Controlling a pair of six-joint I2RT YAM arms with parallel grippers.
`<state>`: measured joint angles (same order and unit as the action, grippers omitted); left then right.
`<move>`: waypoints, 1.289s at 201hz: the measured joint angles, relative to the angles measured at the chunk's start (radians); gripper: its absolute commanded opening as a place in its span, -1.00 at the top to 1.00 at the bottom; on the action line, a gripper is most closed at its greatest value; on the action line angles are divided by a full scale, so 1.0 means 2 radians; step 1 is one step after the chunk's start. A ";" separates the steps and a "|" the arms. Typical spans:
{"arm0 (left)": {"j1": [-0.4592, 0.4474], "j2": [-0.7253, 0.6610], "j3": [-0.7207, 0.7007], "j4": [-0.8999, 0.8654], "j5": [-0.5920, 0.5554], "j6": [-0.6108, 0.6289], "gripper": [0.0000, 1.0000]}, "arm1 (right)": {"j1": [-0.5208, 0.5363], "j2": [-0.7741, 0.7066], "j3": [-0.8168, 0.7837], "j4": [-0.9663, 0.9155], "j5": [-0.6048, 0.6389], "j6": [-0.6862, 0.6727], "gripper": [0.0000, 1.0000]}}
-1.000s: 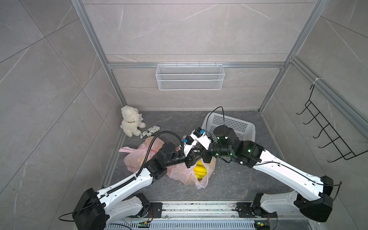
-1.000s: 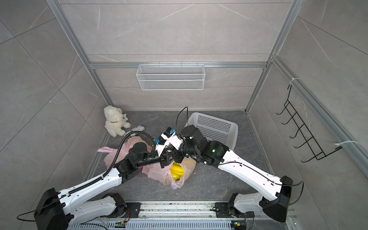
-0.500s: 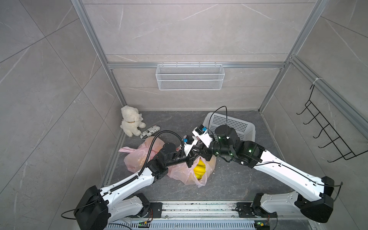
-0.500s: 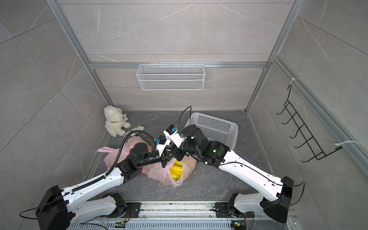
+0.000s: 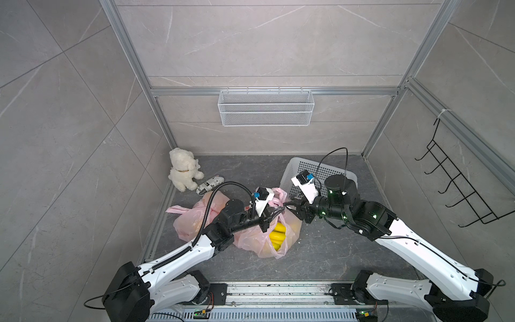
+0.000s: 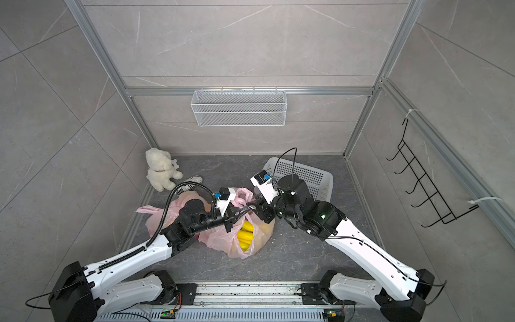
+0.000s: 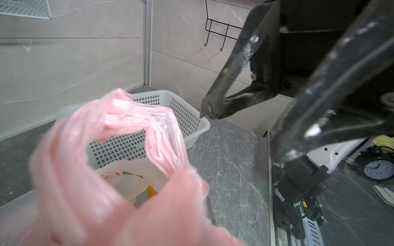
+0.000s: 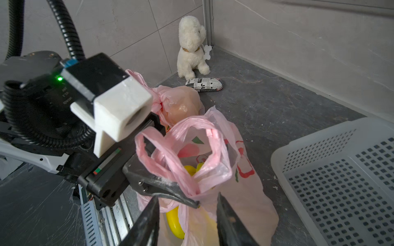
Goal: Place the banana into a plastic bag & tie a knot
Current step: Cross the plastic bag at the center of the board.
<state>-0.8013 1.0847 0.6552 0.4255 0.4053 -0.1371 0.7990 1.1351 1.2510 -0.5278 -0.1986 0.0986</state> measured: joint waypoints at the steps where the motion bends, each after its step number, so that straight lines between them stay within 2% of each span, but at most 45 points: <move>1: 0.000 0.000 0.000 0.000 0.000 0.000 0.99 | 0.000 0.001 0.000 0.000 0.000 0.000 0.09; 55: 0.000 0.000 0.000 -0.013 0.038 0.006 0.98 | -0.002 0.037 0.004 0.002 0.000 0.007 0.12; 124: 0.000 0.000 0.000 -0.027 0.068 0.013 0.98 | -0.016 0.043 0.015 0.013 0.016 0.011 0.09; 152: 0.000 0.000 0.000 -0.032 0.073 0.018 0.97 | -0.015 0.053 0.019 0.013 -0.010 0.007 0.22; 168: 0.000 0.000 0.000 -0.033 0.074 0.019 0.96 | -0.015 0.058 0.019 0.012 -0.020 0.005 0.39; 182: 0.000 0.000 0.000 -0.034 0.073 0.019 0.95 | -0.015 0.060 0.019 0.011 -0.023 0.002 0.62; 213: 0.000 0.000 0.000 -0.034 0.070 0.019 0.88 | -0.015 0.058 0.018 0.010 -0.009 0.003 0.99; 259: 0.012 -0.019 0.000 -0.033 0.031 0.007 0.78 | -0.011 0.028 0.005 -0.002 0.074 0.017 1.00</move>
<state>-0.7780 1.0458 0.6556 0.3588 0.4671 -0.1238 0.7769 1.1912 1.2606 -0.5327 -0.0498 0.1318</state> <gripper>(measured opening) 0.104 0.040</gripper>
